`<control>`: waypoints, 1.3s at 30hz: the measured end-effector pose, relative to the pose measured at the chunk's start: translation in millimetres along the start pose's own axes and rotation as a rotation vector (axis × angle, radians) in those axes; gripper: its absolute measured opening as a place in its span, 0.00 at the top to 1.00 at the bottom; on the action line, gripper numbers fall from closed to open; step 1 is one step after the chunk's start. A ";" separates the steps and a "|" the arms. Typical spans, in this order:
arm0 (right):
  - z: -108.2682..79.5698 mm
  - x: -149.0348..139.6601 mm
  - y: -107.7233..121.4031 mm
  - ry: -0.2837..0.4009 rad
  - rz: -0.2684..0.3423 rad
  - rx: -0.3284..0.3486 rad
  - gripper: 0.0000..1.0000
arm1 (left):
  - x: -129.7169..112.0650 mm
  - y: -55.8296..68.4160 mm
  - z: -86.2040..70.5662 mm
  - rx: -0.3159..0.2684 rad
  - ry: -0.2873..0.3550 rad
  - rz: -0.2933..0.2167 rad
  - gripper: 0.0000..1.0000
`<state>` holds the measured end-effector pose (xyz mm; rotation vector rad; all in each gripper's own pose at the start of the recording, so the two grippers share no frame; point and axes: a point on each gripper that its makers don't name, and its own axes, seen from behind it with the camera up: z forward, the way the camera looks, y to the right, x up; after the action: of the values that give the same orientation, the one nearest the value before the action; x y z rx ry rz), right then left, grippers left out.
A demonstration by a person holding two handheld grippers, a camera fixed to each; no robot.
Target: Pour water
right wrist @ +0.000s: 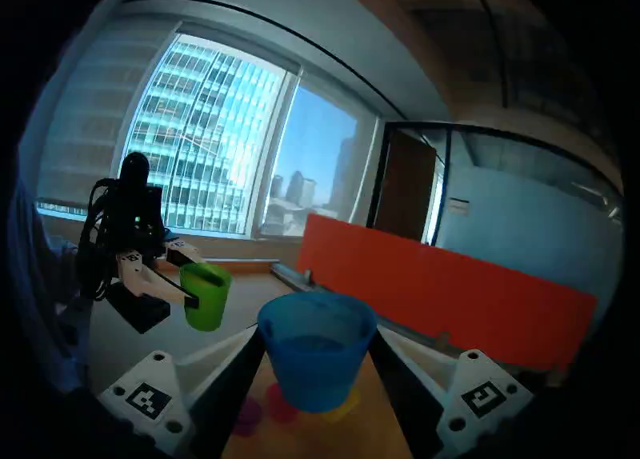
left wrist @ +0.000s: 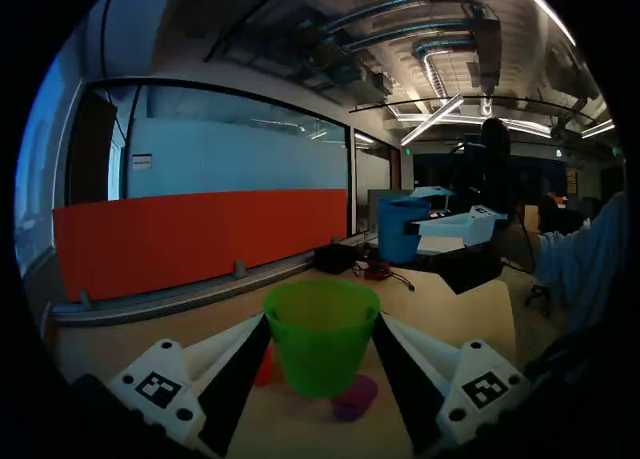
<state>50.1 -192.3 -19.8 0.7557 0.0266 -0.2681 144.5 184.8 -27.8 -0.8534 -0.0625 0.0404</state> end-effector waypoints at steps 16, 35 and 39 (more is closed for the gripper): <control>18.4 40.6 -9.7 -0.004 -0.260 0.025 0.10 | -4.1 20.2 3.6 -0.038 0.002 0.001 0.14; 41.2 73.3 -4.6 0.002 -0.499 0.009 0.10 | -3.2 40.3 5.9 -0.074 0.012 0.008 0.15; 45.3 80.3 -6.9 0.005 -0.545 0.009 0.10 | -3.0 43.9 7.5 -0.081 0.012 0.009 0.15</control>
<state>122.7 -246.5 -1.1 0.7483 0.2382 -0.7855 140.5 219.1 -56.2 -0.9345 -0.0491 0.0412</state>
